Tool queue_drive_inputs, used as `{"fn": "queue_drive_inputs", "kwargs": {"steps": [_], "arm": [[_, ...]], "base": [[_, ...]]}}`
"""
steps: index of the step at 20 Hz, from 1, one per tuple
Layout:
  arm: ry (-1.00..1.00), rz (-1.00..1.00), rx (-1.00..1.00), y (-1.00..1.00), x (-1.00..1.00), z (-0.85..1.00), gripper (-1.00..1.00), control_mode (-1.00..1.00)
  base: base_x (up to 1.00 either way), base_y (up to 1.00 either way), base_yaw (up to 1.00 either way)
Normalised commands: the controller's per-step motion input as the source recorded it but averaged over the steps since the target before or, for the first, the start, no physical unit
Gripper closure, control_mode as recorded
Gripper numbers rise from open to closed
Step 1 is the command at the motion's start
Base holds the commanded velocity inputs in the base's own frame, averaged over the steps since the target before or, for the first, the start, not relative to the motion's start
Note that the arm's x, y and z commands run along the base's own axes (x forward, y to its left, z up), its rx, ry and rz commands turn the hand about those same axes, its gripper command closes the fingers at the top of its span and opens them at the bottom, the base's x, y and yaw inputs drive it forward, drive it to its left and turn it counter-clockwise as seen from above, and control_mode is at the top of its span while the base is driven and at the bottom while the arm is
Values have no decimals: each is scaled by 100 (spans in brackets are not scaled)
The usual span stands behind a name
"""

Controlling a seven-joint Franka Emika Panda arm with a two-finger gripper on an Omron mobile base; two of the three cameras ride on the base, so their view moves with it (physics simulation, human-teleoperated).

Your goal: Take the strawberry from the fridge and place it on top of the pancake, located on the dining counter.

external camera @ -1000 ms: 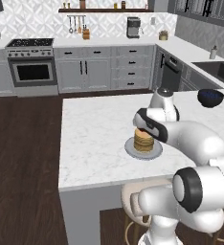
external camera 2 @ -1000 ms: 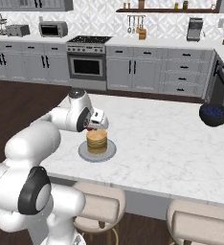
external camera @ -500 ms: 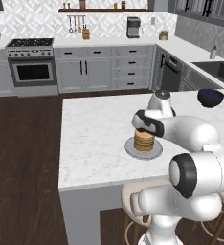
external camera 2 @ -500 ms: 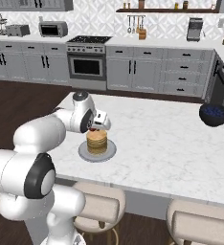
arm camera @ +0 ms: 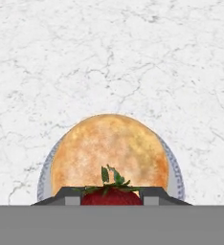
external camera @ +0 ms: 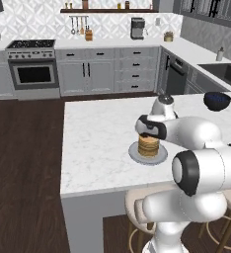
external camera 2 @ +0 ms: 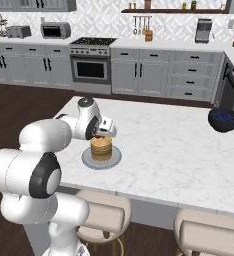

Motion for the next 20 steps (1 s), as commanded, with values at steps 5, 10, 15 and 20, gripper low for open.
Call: {"fn": "queue_drive_inputs", "kwargs": {"steps": [5, 10, 15, 20], "arm": [[0, 0, 0, 0, 17, -16, 100, -100], [0, 0, 0, 0, 5, -17, 100, -100], [0, 0, 0, 0, 1, -14, 100, -100], [0, 0, 0, 0, 0, -4, -100, -100]], "base": [[0, 0, 0], [0, 0, 0], [0, 0, 0], [0, 0, 0]]}}
